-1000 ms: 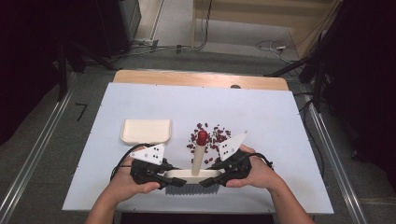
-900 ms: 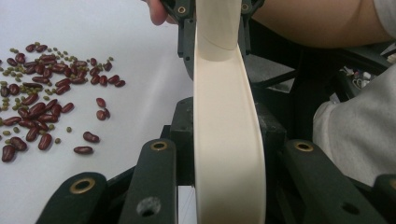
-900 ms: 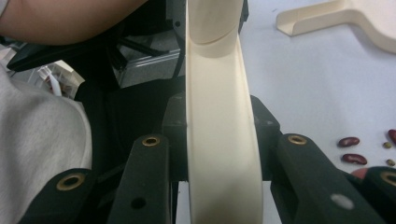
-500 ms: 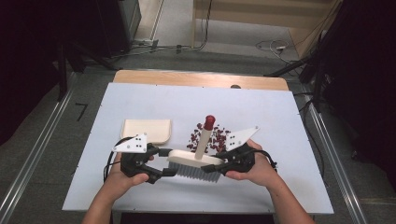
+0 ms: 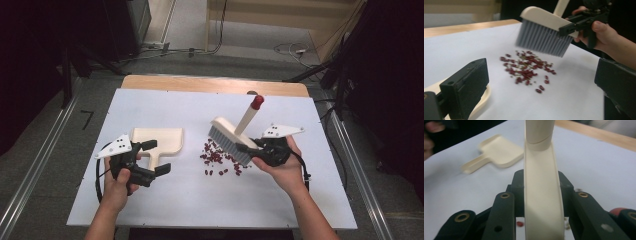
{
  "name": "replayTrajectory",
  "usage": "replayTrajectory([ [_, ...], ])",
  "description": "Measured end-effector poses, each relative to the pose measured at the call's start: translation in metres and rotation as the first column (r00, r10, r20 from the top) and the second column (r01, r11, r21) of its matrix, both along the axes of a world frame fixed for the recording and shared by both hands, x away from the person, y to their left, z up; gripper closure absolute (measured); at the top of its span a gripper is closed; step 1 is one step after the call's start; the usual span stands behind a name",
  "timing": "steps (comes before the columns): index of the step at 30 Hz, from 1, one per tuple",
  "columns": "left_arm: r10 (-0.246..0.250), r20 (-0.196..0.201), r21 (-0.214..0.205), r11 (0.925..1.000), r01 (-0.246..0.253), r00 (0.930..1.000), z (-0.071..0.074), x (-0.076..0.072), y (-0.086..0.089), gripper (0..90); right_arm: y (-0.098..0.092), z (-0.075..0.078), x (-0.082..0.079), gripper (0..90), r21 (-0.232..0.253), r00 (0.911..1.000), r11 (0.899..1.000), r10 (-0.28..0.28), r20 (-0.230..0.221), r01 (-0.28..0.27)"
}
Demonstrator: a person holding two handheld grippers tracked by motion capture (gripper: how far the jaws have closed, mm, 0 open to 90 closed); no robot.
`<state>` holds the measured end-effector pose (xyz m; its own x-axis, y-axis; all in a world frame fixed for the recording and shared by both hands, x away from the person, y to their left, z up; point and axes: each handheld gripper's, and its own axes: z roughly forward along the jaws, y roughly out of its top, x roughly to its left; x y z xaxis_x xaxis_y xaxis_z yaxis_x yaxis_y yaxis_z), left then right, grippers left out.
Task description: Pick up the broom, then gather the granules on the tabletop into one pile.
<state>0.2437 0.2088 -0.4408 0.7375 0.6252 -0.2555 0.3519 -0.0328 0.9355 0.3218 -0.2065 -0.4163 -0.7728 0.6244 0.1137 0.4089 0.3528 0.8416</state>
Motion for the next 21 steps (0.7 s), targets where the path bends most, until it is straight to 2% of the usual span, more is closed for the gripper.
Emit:
replayTrajectory([
  [2, 0.037, 0.002, 0.015, 0.9992, -0.037, 0.9993, -0.001, -0.001, 0.005, 0.0, -0.011, -0.001, 0.006, 66.0, 0.002, 0.9963, 0.996, -0.085, 0.01, 0.085],
  [4, 0.072, 0.002, 0.03, 0.997, -0.072, 0.9974, -0.002, -0.002, 0.009, 0.0, -0.021, -0.003, 0.01, 66.0, -0.017, 0.9854, 0.985, -0.169, 0.022, 0.169],
  [7, 0.105, -0.003, 0.025, 0.9942, -0.105, 0.9945, -0.003, -0.002, 0.015, 0.0, -0.032, -0.008, 0.016, 66.0, -0.031, 0.9698, 0.97, -0.241, 0.034, 0.243],
  [11, 0.118, -0.002, 0.026, 0.9927, -0.118, 0.993, -0.003, -0.003, 0.019, 0.0, -0.038, -0.018, 0.022, 66.0, -0.076, 0.9396, 0.937, -0.334, 0.073, 0.34],
  [13, 0.125, -0.001, 0.036, 0.9914, -0.125, 0.9921, -0.004, -0.004, 0.019, 0.0, -0.04, -0.024, 0.025, 66.0, -0.09, 0.9267, 0.923, -0.368, 0.078, 0.374],
  [15, 0.125, -0.005, 0.042, 0.9913, -0.125, 0.9921, -0.005, -0.003, 0.02, 0.0, -0.04, -0.029, 0.027, 66.0, -0.107, 0.9211, 0.916, -0.38, 0.083, 0.388],
  [16, 0.125, -0.005, 0.043, 0.9912, -0.125, 0.9921, -0.005, -0.003, 0.019, 0.0, -0.039, -0.032, 0.029, 66.0, -0.116, 0.9149, 0.908, -0.393, 0.093, 0.402],
  [21, 0.123, -0.011, 0.047, 0.9914, -0.122, 0.9924, -0.007, -0.002, 0.018, 0.0, -0.033, -0.041, 0.031, 65.9, -0.143, 0.9062, 0.895, -0.412, 0.095, 0.422],
])
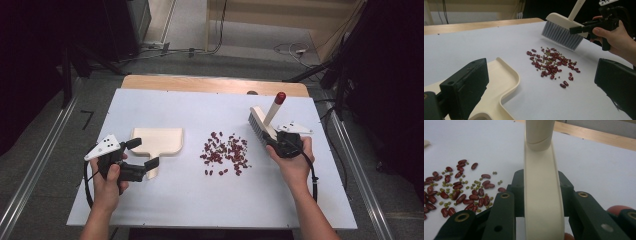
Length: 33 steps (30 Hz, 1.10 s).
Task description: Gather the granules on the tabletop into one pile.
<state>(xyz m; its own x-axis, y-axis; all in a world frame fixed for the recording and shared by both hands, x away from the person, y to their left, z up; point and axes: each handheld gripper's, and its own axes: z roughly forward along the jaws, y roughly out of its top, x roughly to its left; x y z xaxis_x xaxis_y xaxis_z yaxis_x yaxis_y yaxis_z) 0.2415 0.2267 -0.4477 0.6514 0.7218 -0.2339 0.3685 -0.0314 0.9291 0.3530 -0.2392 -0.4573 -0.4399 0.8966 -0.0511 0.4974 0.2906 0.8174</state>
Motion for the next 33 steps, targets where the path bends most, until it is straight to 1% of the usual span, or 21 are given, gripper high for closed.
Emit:
replayTrajectory([
  [2, 0.002, -0.002, 0.002, 1.0, -0.002, 1.0, -0.001, 0.0, 0.0, 0.0, 0.005, -0.004, 0.001, 65.9, -0.02, 1.0, 1.0, -0.004, -0.001, 0.004],
  [6, 0.008, -0.003, 0.0, 1.0, -0.007, 1.0, -0.001, 0.0, 0.0, 0.0, 0.013, -0.007, 0.0, 66.0, -0.029, 0.9999, 1.0, 0.006, 0.008, -0.006],
  [9, 0.012, -0.007, 0.006, 0.9999, -0.012, 0.9999, -0.001, 0.0, 0.0, 0.0, 0.02, -0.008, -0.002, 66.0, -0.009, 0.9991, 0.999, 0.038, -0.016, -0.039],
  [12, 0.011, -0.009, 0.01, 0.9999, -0.011, 0.9999, -0.001, 0.0, -0.001, 0.0, 0.026, -0.009, -0.004, 66.0, -0.003, 0.9976, 0.998, 0.065, -0.024, -0.065],
  [14, 0.009, -0.009, 0.009, 0.9999, -0.009, 0.9999, -0.001, 0.0, -0.001, 0.0, 0.03, -0.011, -0.006, 65.9, 0.006, 0.9967, 0.997, 0.077, -0.025, -0.077],
  [17, 0.009, -0.008, 0.01, 0.9999, -0.009, 0.9999, -0.001, 0.001, -0.001, 0.0, 0.034, -0.012, -0.009, 66.0, 0.004, 0.9958, 0.996, 0.089, -0.02, -0.089],
  [22, 0.009, -0.01, 0.013, 0.9999, -0.009, 0.9999, 0.0, 0.001, -0.002, 0.0, 0.04, -0.011, -0.014, 65.9, 0.03, 0.9924, 0.992, 0.119, -0.03, -0.118],
  [28, 0.007, -0.008, 0.017, 0.9998, -0.006, 0.9999, 0.0, 0.002, -0.004, 0.0, 0.048, -0.01, -0.019, 65.9, 0.016, 0.9887, 0.989, 0.147, -0.029, -0.147],
  [32, 0.007, -0.009, 0.02, 0.9998, -0.006, 0.9999, 0.0, 0.002, -0.004, 0.0, 0.05, -0.009, -0.022, 66.0, 0.03, 0.9861, 0.986, 0.162, -0.035, -0.161],
  [33, 0.007, -0.009, 0.02, 0.9998, -0.007, 0.9999, 0.0, 0.002, -0.004, 0.0, 0.051, -0.009, -0.022, 66.0, 0.025, 0.9855, 0.986, 0.166, -0.034, -0.166],
])
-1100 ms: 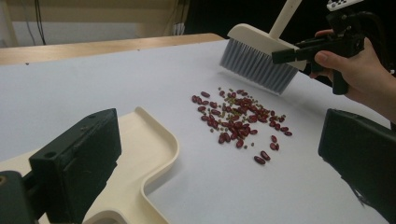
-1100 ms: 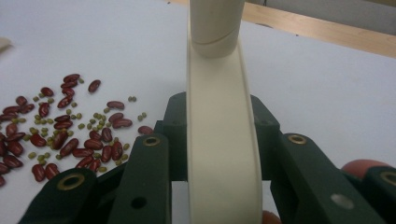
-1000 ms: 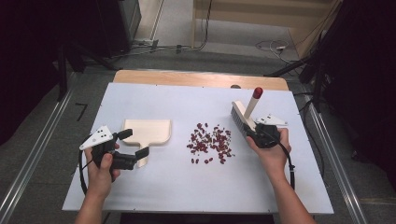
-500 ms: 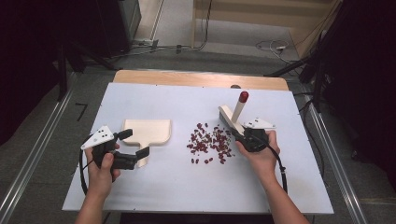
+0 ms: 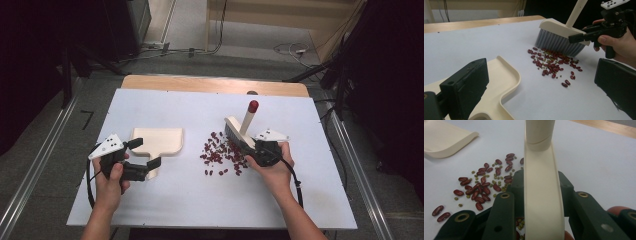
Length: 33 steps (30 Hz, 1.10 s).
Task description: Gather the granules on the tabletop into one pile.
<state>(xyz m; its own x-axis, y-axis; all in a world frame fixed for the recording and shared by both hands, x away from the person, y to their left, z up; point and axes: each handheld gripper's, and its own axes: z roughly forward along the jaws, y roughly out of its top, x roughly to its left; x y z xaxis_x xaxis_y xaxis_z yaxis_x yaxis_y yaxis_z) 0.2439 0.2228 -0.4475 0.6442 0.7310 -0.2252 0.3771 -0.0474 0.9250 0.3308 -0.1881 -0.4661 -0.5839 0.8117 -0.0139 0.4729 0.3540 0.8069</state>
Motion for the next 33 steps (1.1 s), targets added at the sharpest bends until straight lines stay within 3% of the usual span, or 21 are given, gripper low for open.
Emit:
replayTrajectory([
  [5, 0.001, 0.0, 0.001, 1.0, -0.001, 1.0, 0.0, 0.0, 0.0, 0.0, 0.004, 0.0, -0.002, 65.9, -0.014, 0.9998, 1.0, 0.017, 0.004, -0.017],
  [8, 0.006, -0.001, 0.006, 1.0, -0.006, 1.0, 0.0, 0.0, 0.001, 0.0, 0.005, 0.003, -0.004, 66.0, -0.029, 0.9995, 1.0, 0.013, 0.028, -0.012],
  [12, 0.011, -0.001, -0.001, 0.9999, -0.011, 0.9999, 0.0, 0.0, 0.001, 0.0, 0.001, 0.015, -0.007, 66.0, 0.011, 0.9985, 1.0, 0.007, 0.055, -0.008],
  [17, 0.015, 0.001, 0.004, 0.9999, -0.015, 0.9999, 0.0, 0.0, 0.001, 0.0, 0.015, 0.034, -0.025, 65.9, 0.064, 0.9943, 0.994, 0.08, 0.071, -0.084],
  [21, 0.022, 0.005, -0.002, 0.9998, -0.022, 0.9997, 0.001, 0.0, 0.002, 0.0, 0.037, 0.038, -0.041, 65.9, 0.1, 0.9864, 0.982, 0.16, 0.039, -0.163],
  [26, 0.034, 0.009, -0.009, 0.9994, -0.034, 0.9994, 0.001, -0.002, 0.005, 0.0, 0.067, 0.029, -0.058, 65.9, 0.143, 0.9647, 0.957, 0.259, -0.046, -0.25],
  [28, 0.04, 0.01, -0.009, 0.9992, -0.04, 0.9992, 0.002, -0.002, 0.006, 0.0, 0.074, 0.024, -0.062, 65.9, 0.14, 0.958, 0.953, 0.28, -0.062, -0.269],
  [30, 0.044, 0.009, -0.013, 0.9989, -0.044, 0.999, 0.002, -0.002, 0.007, 0.0, 0.08, 0.017, -0.064, 65.9, 0.12, 0.9543, 0.953, 0.289, -0.075, -0.279],
  [33, 0.048, 0.011, -0.015, 0.9987, -0.048, 0.9988, 0.002, -0.002, 0.007, 0.0, 0.081, 0.005, -0.06, 65.9, 0.099, 0.9577, 0.96, 0.271, -0.098, -0.261],
])
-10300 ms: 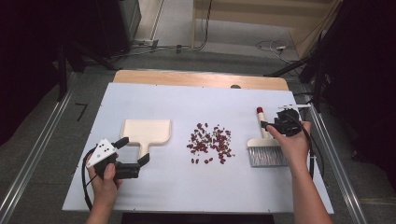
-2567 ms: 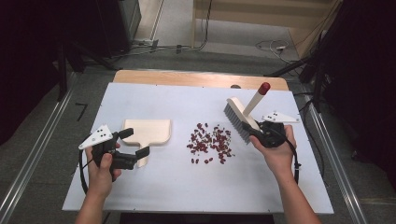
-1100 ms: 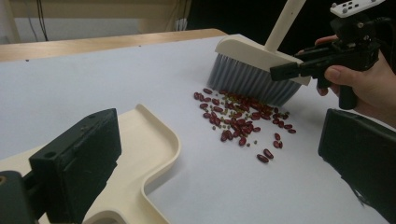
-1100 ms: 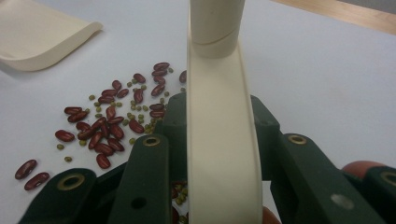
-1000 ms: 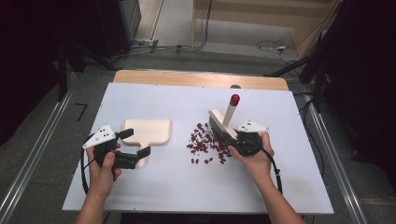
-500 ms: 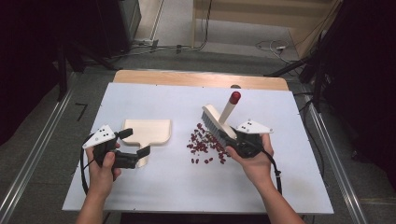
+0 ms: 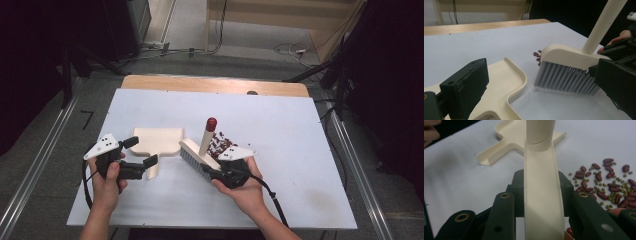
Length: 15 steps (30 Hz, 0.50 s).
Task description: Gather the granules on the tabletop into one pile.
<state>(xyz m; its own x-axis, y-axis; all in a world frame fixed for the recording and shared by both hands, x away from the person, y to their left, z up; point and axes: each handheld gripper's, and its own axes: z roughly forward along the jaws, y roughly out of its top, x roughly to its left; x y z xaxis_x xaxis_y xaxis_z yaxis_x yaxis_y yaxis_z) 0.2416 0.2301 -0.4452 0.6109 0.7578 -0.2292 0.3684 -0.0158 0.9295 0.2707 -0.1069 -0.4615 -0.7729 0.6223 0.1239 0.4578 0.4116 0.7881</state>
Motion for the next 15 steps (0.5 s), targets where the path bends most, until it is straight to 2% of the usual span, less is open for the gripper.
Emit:
replayTrajectory([
  [2, 0.002, 0.002, 0.0, 1.0, -0.002, 1.0, 0.0, 0.0, 0.0, 0.0, -0.003, -0.006, 0.004, 65.9, -0.006, 0.9996, 1.0, -0.026, 0.007, 0.026],
  [6, 0.001, -0.004, 0.005, 1.0, -0.001, 1.0, -0.001, 0.001, -0.001, 0.0, -0.016, -0.007, 0.014, 65.9, -0.01, 0.9964, 0.997, -0.082, 0.02, 0.082],
  [15, -0.002, -0.006, 0.006, 1.0, 0.002, 1.0, -0.001, 0.001, -0.003, 0.0, -0.043, -0.008, 0.034, 65.9, 0.001, 0.9854, 0.985, -0.17, 0.005, 0.17],
])
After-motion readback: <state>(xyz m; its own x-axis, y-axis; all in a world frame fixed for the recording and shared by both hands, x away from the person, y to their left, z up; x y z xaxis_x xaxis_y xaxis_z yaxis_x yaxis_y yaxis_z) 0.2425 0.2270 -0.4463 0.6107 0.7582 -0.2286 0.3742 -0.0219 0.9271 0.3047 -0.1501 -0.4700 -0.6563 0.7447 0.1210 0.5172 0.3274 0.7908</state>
